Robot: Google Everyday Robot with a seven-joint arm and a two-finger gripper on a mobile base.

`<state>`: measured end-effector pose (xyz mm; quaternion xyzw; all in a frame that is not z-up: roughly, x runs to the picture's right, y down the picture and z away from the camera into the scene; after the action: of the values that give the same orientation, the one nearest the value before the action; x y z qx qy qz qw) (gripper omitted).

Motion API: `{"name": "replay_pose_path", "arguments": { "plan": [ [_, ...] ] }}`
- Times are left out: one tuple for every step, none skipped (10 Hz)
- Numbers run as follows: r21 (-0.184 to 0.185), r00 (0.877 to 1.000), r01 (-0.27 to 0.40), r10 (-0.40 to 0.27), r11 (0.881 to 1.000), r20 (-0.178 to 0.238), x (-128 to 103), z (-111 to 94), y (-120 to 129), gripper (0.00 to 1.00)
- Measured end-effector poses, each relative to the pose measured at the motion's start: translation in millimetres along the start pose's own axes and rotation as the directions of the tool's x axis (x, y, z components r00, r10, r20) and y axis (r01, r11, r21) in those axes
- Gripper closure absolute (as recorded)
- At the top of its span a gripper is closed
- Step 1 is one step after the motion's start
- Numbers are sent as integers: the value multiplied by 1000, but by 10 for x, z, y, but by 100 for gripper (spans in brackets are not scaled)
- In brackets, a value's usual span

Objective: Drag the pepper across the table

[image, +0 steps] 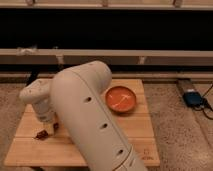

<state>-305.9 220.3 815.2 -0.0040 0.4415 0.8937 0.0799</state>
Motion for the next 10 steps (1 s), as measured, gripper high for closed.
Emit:
{"name": "replay_pose_path", "arguments": {
  "plan": [
    [-1, 1000, -13, 13, 1000, 17, -30, 31, -6, 75],
    [-2, 999, -24, 24, 1000, 26, -52, 51, -17, 84],
    [-3, 999, -37, 37, 999, 36, -87, 60, -33, 95],
    [-5, 998, -48, 48, 999, 44, -119, 64, -43, 100],
    [-7, 997, -55, 55, 998, 48, -143, 63, -48, 100],
    [-13, 996, -71, 71, 997, 61, -206, 51, -55, 100],
    [-16, 994, -80, 80, 997, 67, -239, 38, -56, 100],
    [-20, 993, -93, 94, 995, 77, -286, 22, -58, 100],
    [-21, 990, -108, 109, 994, 91, -348, 13, -61, 100],
    [-20, 987, -120, 122, 993, 106, -407, 13, -63, 100]
  ]
}}
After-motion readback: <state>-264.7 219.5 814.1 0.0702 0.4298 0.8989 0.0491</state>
